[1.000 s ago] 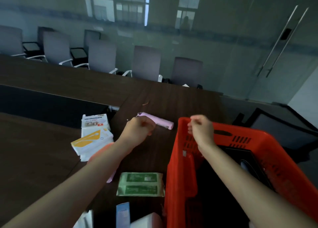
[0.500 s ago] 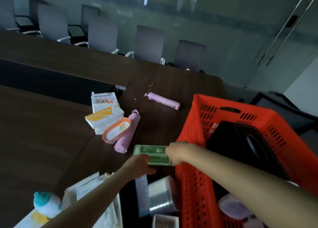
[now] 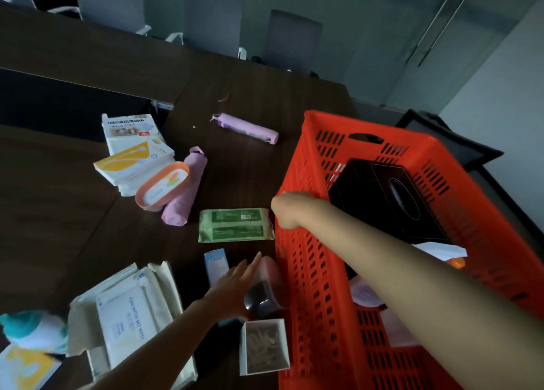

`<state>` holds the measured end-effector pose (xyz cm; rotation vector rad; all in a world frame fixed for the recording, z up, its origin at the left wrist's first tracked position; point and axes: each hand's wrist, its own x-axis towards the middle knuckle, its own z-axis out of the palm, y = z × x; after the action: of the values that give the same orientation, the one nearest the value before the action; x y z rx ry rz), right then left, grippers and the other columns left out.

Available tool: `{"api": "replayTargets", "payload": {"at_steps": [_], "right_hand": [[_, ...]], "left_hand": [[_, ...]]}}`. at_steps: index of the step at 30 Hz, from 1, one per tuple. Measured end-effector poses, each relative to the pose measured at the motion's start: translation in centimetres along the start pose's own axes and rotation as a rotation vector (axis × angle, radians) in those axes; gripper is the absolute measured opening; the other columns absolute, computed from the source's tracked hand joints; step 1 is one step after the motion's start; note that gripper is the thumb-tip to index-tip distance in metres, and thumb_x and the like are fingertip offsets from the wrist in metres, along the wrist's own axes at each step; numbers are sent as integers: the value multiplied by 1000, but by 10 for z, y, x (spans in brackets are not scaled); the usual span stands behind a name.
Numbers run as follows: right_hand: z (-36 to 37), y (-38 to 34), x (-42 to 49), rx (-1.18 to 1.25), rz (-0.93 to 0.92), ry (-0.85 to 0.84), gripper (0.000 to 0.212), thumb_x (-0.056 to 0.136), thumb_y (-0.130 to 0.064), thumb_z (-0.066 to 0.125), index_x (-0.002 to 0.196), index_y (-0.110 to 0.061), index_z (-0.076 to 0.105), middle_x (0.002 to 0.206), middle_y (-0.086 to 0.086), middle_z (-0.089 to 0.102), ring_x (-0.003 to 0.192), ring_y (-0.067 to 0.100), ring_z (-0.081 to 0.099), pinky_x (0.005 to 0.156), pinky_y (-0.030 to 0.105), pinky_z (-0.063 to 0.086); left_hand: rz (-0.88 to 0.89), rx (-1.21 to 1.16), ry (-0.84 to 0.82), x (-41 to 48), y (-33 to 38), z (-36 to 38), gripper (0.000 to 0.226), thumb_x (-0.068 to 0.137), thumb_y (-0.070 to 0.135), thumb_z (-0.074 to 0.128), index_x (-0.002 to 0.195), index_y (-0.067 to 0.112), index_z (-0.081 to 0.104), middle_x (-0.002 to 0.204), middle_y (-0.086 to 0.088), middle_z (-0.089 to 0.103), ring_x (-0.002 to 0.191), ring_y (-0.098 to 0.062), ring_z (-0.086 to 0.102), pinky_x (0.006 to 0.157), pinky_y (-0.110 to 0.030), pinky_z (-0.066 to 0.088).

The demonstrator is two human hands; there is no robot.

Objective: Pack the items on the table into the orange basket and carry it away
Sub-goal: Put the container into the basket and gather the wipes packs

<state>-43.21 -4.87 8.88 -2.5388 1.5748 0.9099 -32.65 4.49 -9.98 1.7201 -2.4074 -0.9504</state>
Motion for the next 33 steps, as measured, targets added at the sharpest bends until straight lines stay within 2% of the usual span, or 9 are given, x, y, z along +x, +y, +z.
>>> {"api": "replayTargets", "payload": {"at_steps": [8,12,15,17,20,23,26,30,33], "right_hand": [[4,6,9,66,43,-18,36,89,-7,54,125,-4,56,133,16,55,120,34,55,91,37,48],[5,9,18,281,48,84,28,91,-9,48,115,-5,63,124,17,61,113,34,60,88,33,49],[-5,12,25,547,43,183,27,96,-27,47,101,-7,64,115,18,67,107,34,63,87,34,49],[-18,16,24,809,4,249,32,97,-34,44,90,-9,62,100,20,71,84,33,69,70,31,52],[-44,25,12,1264,-68,219,31,97,-42,42,95,-14,57,87,13,63,58,21,62,60,32,55],[-71,47,-5,1516,-132,250,32,99,-42,38,115,-21,56,93,19,65,60,22,63,58,35,57],[-87,84,-23,1592,-135,380,33,98,-40,41,114,-17,59,89,16,67,60,22,65,57,36,59],[-81,148,-49,1619,-56,443,34,96,-38,48,110,-10,63,88,10,67,69,23,67,60,35,59],[-56,189,-61,1657,36,413,39,93,-34,54,115,-3,62,90,10,67,75,23,66,56,33,59]], "left_hand": [[-23,-126,142,-6,-8,-18,126,57,41,82,152,25,0,150,3,31,124,-21,51,98,-28,43],[-80,-235,308,-26,-13,-57,123,54,43,84,149,34,6,154,10,25,131,-17,48,100,-25,41],[-15,-318,458,-41,-13,-105,121,49,47,87,135,51,2,142,29,30,127,20,33,99,-1,29],[-6,-404,571,-48,-10,-143,120,47,36,91,129,56,6,127,39,32,117,32,30,95,3,32],[29,-552,648,-50,2,-193,126,47,18,92,144,39,15,131,27,42,127,8,41,94,-8,42],[135,-566,680,-42,29,-233,129,46,14,90,149,29,15,140,19,41,128,12,39,98,-7,39],[207,-574,684,-24,68,-256,132,40,24,90,148,31,15,141,19,41,132,5,37,110,-23,37],[323,-572,584,14,124,-262,128,51,5,89,150,24,10,134,21,42,125,9,42,93,-1,37],[402,-547,482,52,163,-249,127,52,7,88,146,38,9,144,11,36,134,-4,38,101,-14,43]]}}
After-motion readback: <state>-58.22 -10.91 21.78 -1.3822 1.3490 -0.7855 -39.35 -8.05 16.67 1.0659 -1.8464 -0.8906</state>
